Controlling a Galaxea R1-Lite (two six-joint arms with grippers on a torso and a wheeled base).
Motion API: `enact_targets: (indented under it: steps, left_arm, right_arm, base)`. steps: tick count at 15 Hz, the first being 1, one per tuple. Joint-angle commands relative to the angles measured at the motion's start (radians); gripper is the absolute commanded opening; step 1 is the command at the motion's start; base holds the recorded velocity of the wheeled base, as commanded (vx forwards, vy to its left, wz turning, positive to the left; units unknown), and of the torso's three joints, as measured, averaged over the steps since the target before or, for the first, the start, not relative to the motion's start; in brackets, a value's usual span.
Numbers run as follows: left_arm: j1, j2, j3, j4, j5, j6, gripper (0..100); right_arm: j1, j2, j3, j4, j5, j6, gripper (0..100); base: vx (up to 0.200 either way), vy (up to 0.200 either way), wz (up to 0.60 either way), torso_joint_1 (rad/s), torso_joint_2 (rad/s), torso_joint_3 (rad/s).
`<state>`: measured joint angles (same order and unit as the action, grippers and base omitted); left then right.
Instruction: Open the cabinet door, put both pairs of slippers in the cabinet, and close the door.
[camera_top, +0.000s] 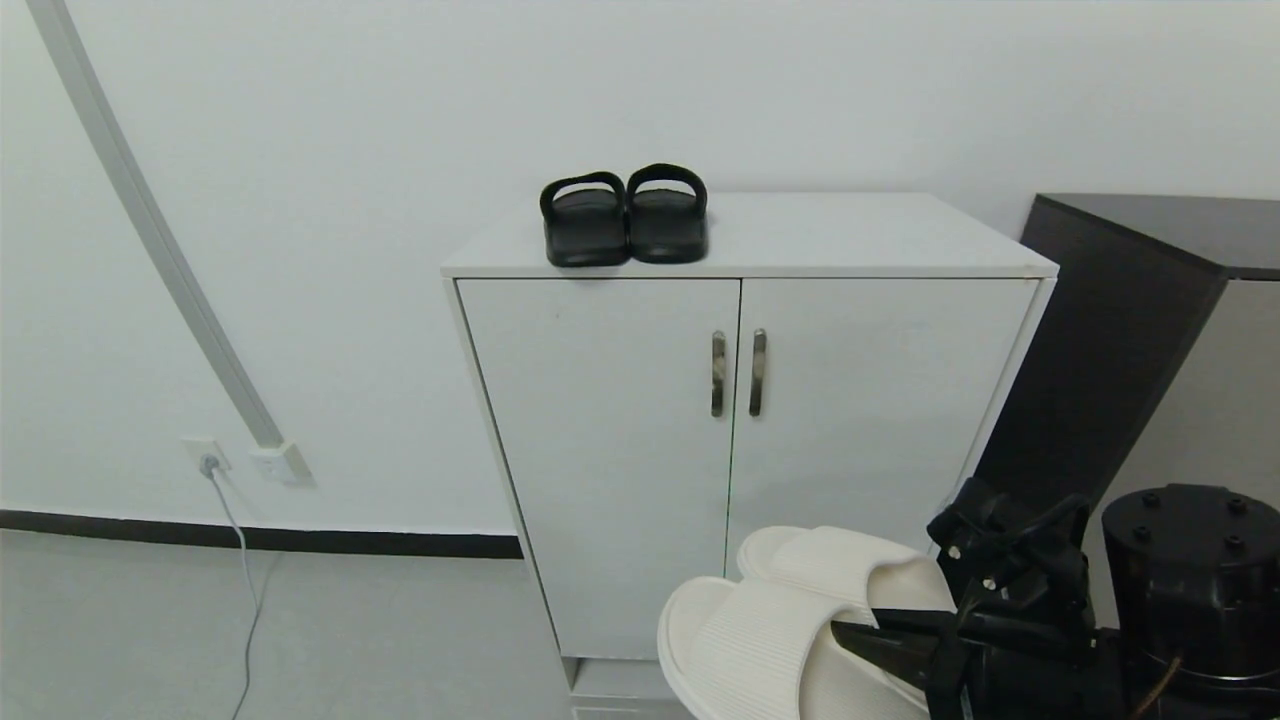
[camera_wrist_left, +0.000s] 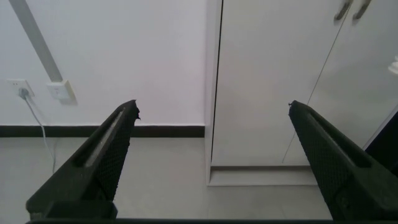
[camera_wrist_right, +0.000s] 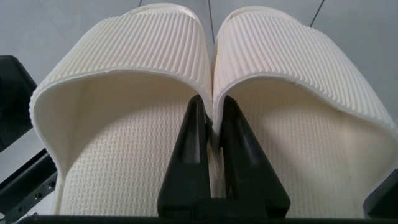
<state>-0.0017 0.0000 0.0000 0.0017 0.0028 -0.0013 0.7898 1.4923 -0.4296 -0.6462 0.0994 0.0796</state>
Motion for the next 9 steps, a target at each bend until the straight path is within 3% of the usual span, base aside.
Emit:
enact_targets:
  steps: [1,4,5,6,9]
  left_arm:
    - [0.0,0.002,0.0,0.0,0.0,0.0,100]
    - [0.0,0.002,0.0,0.0,-0.003,0.012,100]
    - [0.0,0.002,0.0,0.0,-0.023,0.05,100]
    - [0.0,0.002,0.0,0.0,-0.021,0.06,100]
    - [-0.003,0.017,0.0,0.001,-0.021,0.043,100]
  right_arm:
    - [-0.001,0.003,0.002,-0.001,0.002,0.0,0]
    - [-0.003,0.008,0.002,0.0,0.002,0.0,0]
    - [-0.004,0.009,0.006,-0.001,0.003,0.0,0]
    - [-0.004,0.008,0.008,-0.001,0.003,0.0,0]
    - [-0.004,0.003,0.011,-0.003,0.003,0.0,0]
  base:
    - [0.0,0.0,0.0,-0.124,0.46,0.339]
    - [0.0,0.0,0.0,-0.098,0.45,0.354]
    - [0.0,0.0,0.0,-0.066,0.45,0.373]
    - [0.0,0.0,0.0,-0.076,0.43,0.373]
    - [0.0,0.0,0.0,-0.033,0.45,0.403]
